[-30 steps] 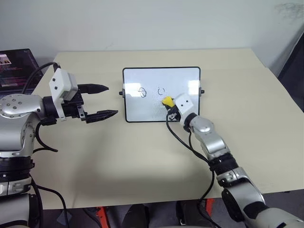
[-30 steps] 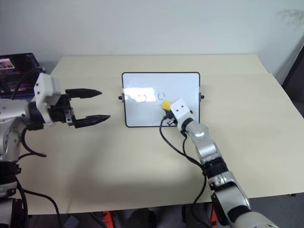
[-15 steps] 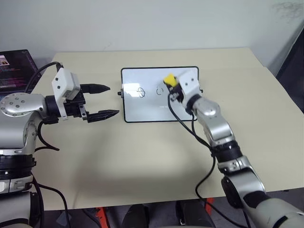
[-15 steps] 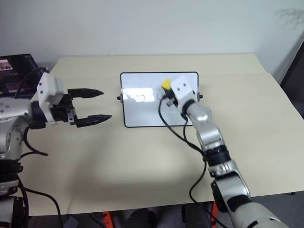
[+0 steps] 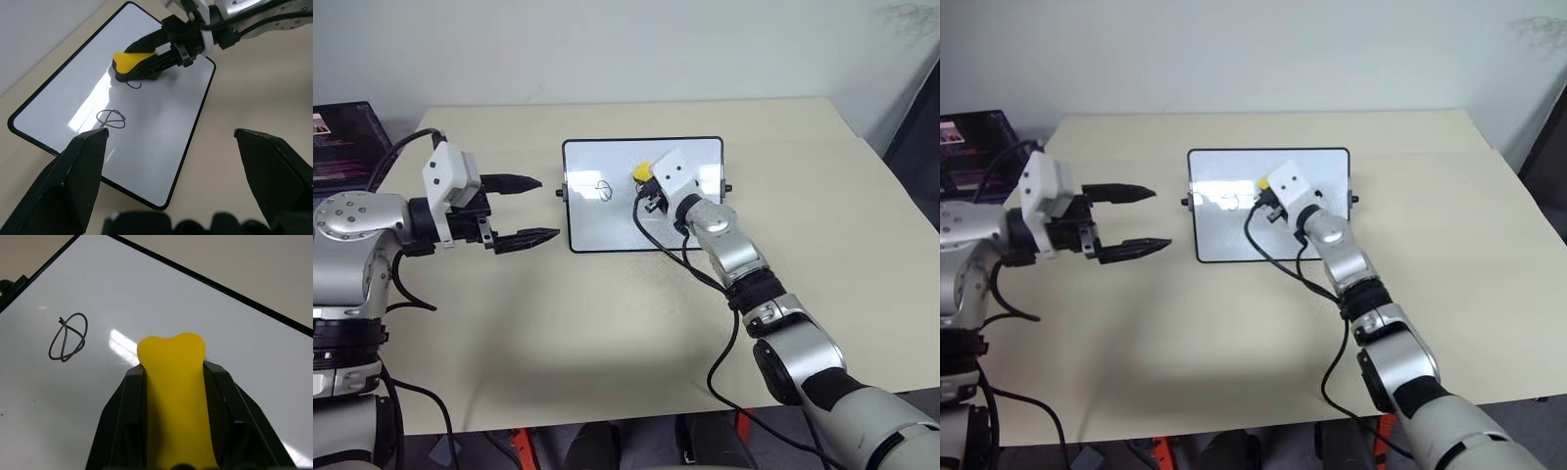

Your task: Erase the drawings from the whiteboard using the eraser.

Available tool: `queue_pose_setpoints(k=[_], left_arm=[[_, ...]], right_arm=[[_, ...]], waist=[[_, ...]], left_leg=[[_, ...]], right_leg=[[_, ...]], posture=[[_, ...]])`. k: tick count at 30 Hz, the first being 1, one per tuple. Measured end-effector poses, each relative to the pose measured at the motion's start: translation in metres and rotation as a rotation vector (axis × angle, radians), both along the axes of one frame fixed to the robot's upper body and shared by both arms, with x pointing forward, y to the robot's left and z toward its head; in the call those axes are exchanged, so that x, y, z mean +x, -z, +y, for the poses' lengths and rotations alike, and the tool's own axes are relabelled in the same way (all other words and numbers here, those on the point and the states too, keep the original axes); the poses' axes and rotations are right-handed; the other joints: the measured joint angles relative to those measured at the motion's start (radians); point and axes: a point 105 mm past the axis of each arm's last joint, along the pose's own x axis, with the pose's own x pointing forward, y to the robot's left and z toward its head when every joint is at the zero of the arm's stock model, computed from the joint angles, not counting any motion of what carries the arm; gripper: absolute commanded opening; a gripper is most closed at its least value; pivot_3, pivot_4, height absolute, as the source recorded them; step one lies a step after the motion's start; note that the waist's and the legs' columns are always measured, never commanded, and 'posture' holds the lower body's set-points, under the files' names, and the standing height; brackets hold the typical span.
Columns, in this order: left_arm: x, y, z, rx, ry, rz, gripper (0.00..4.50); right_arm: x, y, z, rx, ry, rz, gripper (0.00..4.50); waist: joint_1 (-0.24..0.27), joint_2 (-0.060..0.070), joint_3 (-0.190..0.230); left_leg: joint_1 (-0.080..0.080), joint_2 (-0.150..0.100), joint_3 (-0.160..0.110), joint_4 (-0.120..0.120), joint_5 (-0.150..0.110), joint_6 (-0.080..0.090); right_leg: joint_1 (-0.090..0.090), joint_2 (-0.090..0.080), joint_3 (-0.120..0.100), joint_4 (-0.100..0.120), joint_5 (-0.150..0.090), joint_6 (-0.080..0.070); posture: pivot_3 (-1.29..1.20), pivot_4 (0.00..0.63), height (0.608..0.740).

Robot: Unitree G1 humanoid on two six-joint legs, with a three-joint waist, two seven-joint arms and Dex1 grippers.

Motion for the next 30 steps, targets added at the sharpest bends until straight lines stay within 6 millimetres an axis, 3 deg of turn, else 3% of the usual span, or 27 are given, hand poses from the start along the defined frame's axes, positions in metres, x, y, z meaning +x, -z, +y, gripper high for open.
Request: queue_pose_setpoints(k=[7,19,26,30], left_arm=[[-0.003,0.002,0.003,0.006,-0.02,0.006,4.5],[-0.004,-0.001,0.003,0.003,-0.033,-0.013,4.5],[-0.002,-0.005,0.0,-0.008,-0.025,-0.028,4.5],[0.001,-0.003,0.001,-0.019,-0.029,-0.02,4.5]], right_arm=[[-0.005,0.009,0.0,-0.024,-0.019,0.008,1.24],[-0.029,0.042,-0.01,-0.096,-0.051,0.078,1.24],[-0.027,0.037,-0.021,-0.105,-0.022,0.085,1.24],[-0.023,0.023,-0.038,-0.075,0.028,0.085,1.24]], waist=[[0.001,0.0,0.0],[0.005,0.0,0.0],[0.013,0.0,0.0],[0.02,0.0,0.0]], left_leg=[[0.001,0.0,0.0,0.0,0.0,0.0],[0.002,0.0,-0.001,0.001,0.0,0.001],[0.003,-0.001,-0.001,0.001,0.001,0.001],[0.002,-0.001,-0.002,0.001,0.001,0.001]], right_leg=[[0.0,0.0,0.0,0.002,0.0,0.0],[0.0,0.0,0.0,0.008,0.0,0.0],[0.0,0.0,0.0,0.009,0.0,0.0],[0.0,0.0,0.0,0.009,0.0,0.0]], posture=[[0.0,0.15,0.74],[0.0,0.15,0.74],[0.0,0.15,0.74],[0.0,0.15,0.74]])
